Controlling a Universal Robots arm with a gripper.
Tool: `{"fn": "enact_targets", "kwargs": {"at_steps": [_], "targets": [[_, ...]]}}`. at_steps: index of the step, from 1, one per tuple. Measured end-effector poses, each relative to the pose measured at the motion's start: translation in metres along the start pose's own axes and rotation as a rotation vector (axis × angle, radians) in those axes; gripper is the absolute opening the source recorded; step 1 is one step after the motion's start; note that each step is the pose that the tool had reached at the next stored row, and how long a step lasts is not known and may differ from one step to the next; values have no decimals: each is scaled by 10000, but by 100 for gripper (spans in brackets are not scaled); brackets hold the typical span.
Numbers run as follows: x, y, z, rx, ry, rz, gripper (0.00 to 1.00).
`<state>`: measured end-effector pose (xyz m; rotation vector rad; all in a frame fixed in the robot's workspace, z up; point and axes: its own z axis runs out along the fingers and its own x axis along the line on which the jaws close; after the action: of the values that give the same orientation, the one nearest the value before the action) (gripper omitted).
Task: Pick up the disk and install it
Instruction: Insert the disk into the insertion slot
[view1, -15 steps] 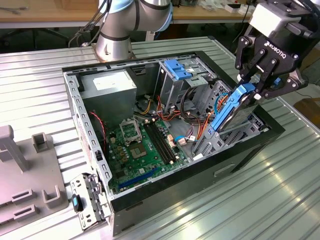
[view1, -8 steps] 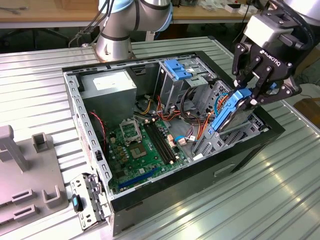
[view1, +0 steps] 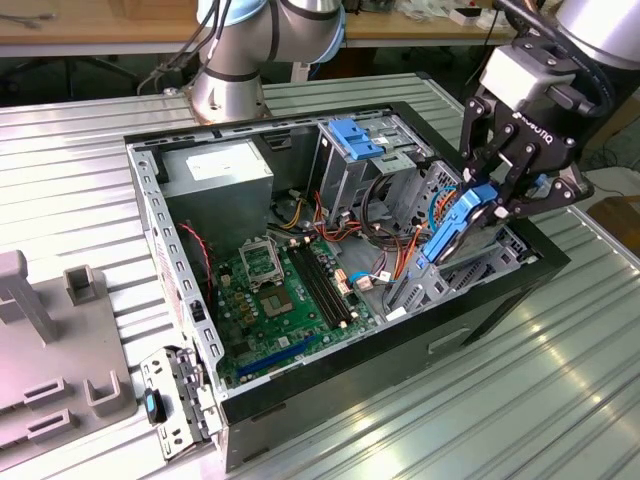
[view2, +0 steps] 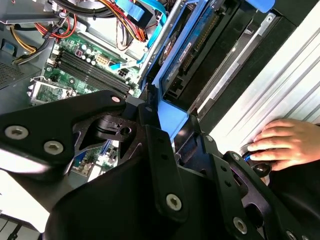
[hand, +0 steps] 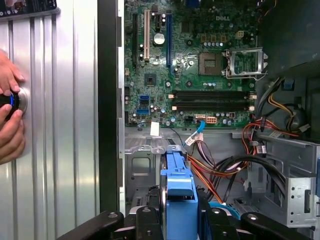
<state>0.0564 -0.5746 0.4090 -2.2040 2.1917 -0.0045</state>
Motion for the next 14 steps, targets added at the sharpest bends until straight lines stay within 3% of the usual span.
{"fn": "enact_targets", "kwargs": {"at_steps": [14], "targets": [[19,6,219,0,-11,1,37]]}}
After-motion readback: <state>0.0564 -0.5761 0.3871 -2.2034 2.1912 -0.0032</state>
